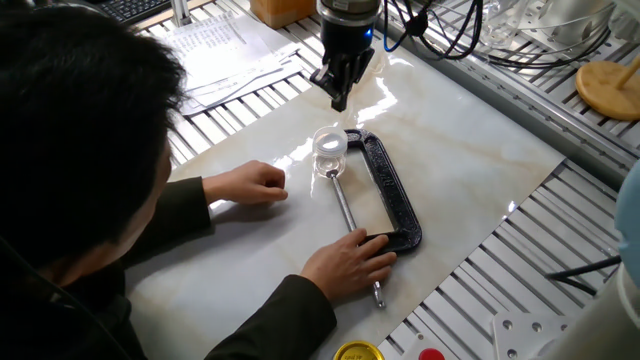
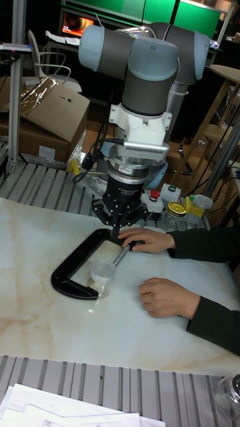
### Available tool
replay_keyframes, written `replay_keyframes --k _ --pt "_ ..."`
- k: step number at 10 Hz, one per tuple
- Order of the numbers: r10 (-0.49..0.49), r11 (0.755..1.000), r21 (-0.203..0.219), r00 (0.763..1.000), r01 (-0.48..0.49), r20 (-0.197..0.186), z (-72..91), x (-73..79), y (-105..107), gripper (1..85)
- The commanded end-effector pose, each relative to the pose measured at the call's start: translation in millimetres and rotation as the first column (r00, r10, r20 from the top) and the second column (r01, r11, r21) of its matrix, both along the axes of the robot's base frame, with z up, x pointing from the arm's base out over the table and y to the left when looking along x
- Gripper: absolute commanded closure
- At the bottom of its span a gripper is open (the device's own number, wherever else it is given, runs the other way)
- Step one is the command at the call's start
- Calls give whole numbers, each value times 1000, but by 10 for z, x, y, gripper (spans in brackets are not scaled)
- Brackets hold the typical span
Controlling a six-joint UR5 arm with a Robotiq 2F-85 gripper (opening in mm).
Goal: Unscrew the lid from the jar
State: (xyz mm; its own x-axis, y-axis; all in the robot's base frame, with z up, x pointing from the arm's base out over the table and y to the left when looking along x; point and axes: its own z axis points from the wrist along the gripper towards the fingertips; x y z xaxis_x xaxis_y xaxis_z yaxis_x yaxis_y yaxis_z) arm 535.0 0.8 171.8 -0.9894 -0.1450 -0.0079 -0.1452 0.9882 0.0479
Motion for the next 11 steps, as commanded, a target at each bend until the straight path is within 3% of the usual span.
replay_keyframes --k 1,3,7,10,11 --pt "48 998 -56 993 -42 109 28 281 -138 843" --pt "31 999 -31 986 -26 164 49 423 -74 843" --pt "45 999 -34 985 -40 164 48 423 -75 843" --pt "48 998 -42 993 -44 105 27 269 -102 843" --pt "42 999 -20 999 -41 27 15 66 -54 843"
